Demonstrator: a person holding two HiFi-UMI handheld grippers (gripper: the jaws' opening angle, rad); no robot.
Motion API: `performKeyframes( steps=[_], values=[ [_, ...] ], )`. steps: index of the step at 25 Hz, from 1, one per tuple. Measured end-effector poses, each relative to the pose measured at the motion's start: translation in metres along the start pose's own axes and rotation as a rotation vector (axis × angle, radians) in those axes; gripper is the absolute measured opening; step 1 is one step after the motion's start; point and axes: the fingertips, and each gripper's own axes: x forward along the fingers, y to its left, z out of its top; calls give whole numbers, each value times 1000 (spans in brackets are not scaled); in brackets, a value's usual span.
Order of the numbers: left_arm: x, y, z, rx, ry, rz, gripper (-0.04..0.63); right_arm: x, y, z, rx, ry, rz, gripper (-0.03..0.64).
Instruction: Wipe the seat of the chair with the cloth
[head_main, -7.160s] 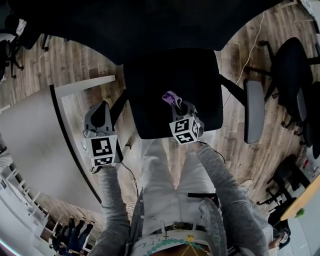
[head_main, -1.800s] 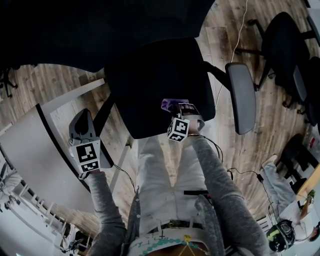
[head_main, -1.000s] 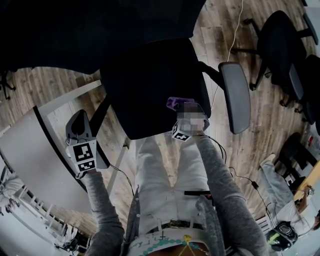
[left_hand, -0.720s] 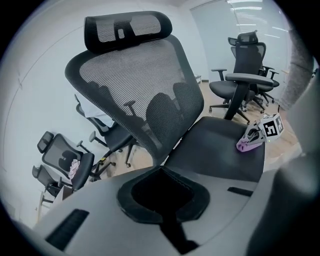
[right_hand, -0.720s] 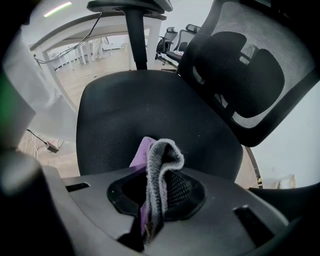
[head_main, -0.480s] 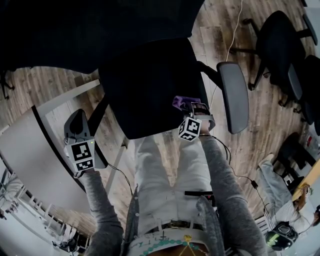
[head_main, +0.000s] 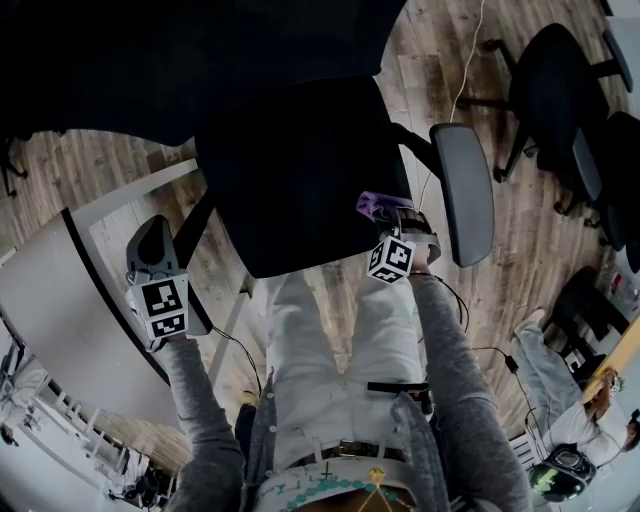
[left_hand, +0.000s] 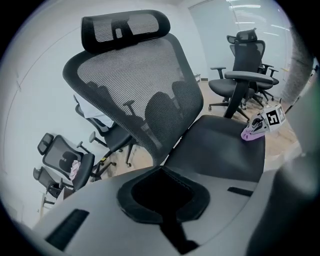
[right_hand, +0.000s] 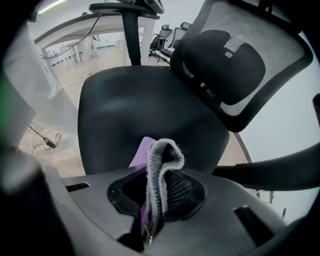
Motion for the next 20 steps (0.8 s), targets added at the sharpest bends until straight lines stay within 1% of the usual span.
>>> performKeyframes(
  steps=[5,13,17,19,20],
  values=[
    [3,-2,1,2,1,-7,-2,-5,-4,-15,9,4,-11,51],
    [3,-3,1,17,8,-3,-2,-4,-4,-16,47,20,-14,51],
    [2,-5,1,23,15,-1,-2,-3,-4,-17,41,31,-14,51],
    [2,-7,0,17,16,-11,-2,-4,-5,-16,60,30,-15,51],
    [2,-8,0,14,16,-17,-2,-6,-6,-14,85,24,-16,51]
  ],
)
